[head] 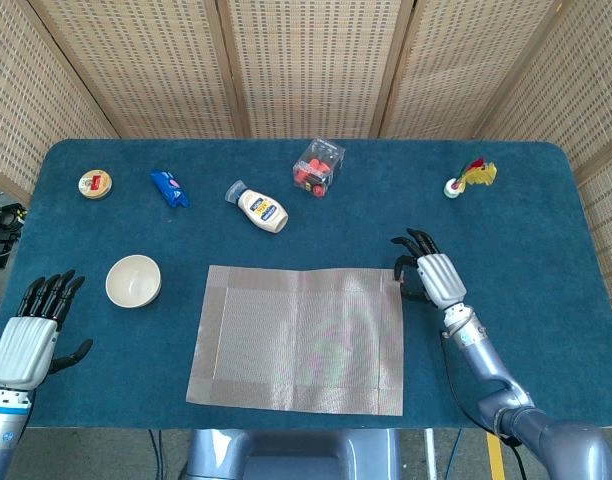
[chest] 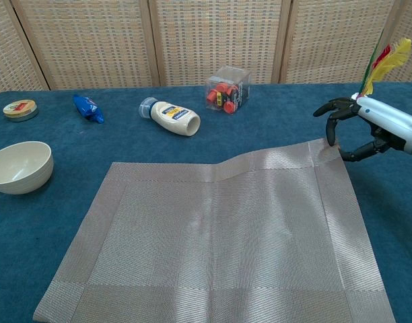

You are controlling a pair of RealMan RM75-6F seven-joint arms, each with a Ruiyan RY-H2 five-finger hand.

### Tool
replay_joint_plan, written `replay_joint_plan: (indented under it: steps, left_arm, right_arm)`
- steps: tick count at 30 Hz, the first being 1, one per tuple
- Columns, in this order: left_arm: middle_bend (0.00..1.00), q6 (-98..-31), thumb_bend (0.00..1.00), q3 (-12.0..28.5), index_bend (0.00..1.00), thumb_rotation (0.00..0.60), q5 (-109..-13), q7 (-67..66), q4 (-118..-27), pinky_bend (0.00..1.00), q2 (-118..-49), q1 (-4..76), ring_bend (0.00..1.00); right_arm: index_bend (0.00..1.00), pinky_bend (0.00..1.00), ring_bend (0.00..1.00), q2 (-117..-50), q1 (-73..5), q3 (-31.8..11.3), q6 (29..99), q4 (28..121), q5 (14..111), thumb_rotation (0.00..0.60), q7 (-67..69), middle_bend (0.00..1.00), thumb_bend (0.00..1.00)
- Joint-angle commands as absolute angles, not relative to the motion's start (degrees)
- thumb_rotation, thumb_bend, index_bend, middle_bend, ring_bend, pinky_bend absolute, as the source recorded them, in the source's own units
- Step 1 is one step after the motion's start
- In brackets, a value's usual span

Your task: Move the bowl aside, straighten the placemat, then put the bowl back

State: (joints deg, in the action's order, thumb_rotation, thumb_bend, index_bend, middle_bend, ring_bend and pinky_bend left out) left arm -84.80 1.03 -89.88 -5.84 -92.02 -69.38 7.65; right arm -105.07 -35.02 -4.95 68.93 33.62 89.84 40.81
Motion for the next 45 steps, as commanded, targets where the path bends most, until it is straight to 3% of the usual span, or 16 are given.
replay_joint_plan:
  steps: [1, 15, 17, 21, 24, 27, 33, 45]
  left_arm:
    - [0.00, -84.73, 0.25, 1.04, 0.00, 0.600, -89.81, -5.91, -92.00, 0.00, -69.40, 7.66, 0.00]
    - [0.00, -84.09, 0.25, 1.31, 0.00, 0.600, -88.82, -5.57, -91.56, 0.00, -69.39, 7.86, 0.00]
    - [0.00, -83.98, 0.25, 1.27, 0.00, 0.600, -88.79, -5.50, -91.50, 0.00, -69.39, 7.88, 0.00]
    - [0.00, -83.79, 0.25, 1.23, 0.00, 0.600, -88.71, -5.55, -91.40, 0.00, -69.44, 7.95, 0.00]
    - [0.00, -83.84, 0.25, 1.19, 0.00, 0.600, -88.79, -5.44, -91.42, 0.00, -69.45, 7.95, 0.00]
    - [0.00, -83.81, 0.25, 1.10, 0.00, 0.600, -88.99, -5.47, -91.48, 0.00, -69.48, 8.00, 0.00]
    - [0.00, -83.69, 0.25, 0.79, 0.00, 0.600, -89.45, -5.35, -91.53, 0.00, -69.51, 8.08, 0.00]
    - [0.00, -82.08, 0.22, 1.21, 0.00, 0.600, -89.21, -4.81, -90.84, 0.00, -70.23, 9.30, 0.00]
  right_arm:
    - [0.73, 0.00, 0.00, -105.20, -36.20, -5.37, 67.41, 33.19, 89.41, 0.600, 40.14, 0.27, 0.53]
    - [0.71, 0.00, 0.01, -106.40, -40.16, -6.09, 63.05, 31.35, 88.14, 0.600, 38.43, 0.27, 0.53]
    - [0.64, 0.00, 0.01, -106.09, -40.18, -5.52, 62.10, 31.15, 88.25, 0.600, 37.54, 0.22, 0.51]
    - [0.31, 0.00, 0.00, -104.76, -39.93, -4.53, 61.08, 31.81, 88.54, 0.600, 35.59, 0.02, 0.37]
    - [0.16, 0.00, 0.00, -103.43, -39.09, -4.73, 61.92, 32.97, 87.98, 0.600, 33.67, 0.00, 0.32]
    - [0.09, 0.00, 0.00, -101.94, -37.77, -5.25, 63.72, 34.44, 87.19, 0.600, 31.72, 0.00, 0.28]
    - [0.05, 0.00, 0.00, -97.55, -32.68, -6.31, 69.98, 40.64, 85.24, 0.600, 28.30, 0.00, 0.24]
    - [0.05, 0.00, 0.00, -87.72, -20.00, -3.96, 83.72, 57.85, 85.17, 0.600, 24.41, 0.00, 0.23]
